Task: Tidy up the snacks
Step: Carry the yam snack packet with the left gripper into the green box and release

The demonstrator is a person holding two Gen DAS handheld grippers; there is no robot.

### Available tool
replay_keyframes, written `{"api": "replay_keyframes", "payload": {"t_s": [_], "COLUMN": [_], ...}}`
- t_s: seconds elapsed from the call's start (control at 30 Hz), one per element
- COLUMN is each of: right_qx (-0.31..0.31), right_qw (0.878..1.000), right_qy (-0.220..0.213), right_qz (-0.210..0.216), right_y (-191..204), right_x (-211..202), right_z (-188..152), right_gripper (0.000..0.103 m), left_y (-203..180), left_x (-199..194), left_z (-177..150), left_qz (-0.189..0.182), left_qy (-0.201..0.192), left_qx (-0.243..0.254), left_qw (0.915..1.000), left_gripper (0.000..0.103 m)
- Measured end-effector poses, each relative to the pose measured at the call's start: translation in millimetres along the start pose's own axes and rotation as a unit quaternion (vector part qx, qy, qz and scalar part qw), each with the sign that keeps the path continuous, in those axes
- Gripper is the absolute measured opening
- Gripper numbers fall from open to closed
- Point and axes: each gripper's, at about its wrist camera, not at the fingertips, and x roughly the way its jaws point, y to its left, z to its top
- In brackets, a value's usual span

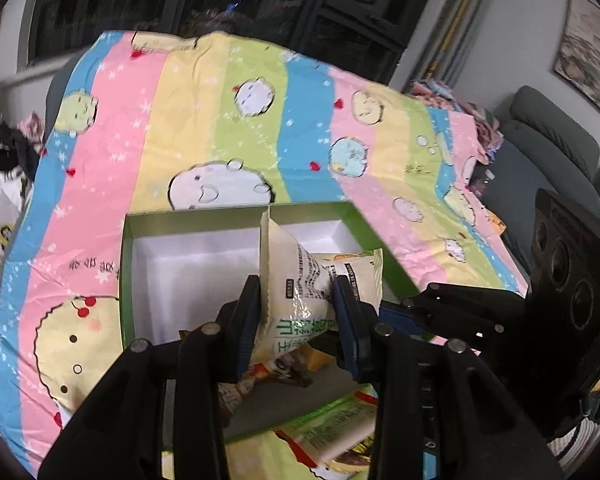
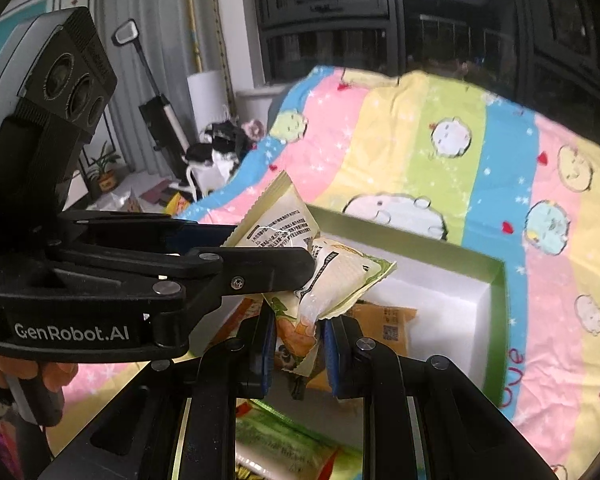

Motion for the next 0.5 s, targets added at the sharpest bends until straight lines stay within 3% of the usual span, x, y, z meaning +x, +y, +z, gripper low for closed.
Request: {"api": "replay_keyframes", "payload": {"t_s": [0.3,0.5], "right_qx": [0.003,0.009], "right_qw": [0.998,0.997], "right_qy": [0.069,0.079], "right_qz": [0.005,0.003], "right_y": [-6,-6], "right_x": [39,42], "right_z": [-13,-15], "right_gripper": [0.022,0.023], "left_y": [20,19], "left_x": [34,36], "left_z": [-15,-15], "left_qz": [0.0,0.003], "left_qy": [0.044,0.046], "left_qx": [-0.042,-0.044], "left_qw": [0.9982,0.998], "left_gripper": [0.036,0.038]}}
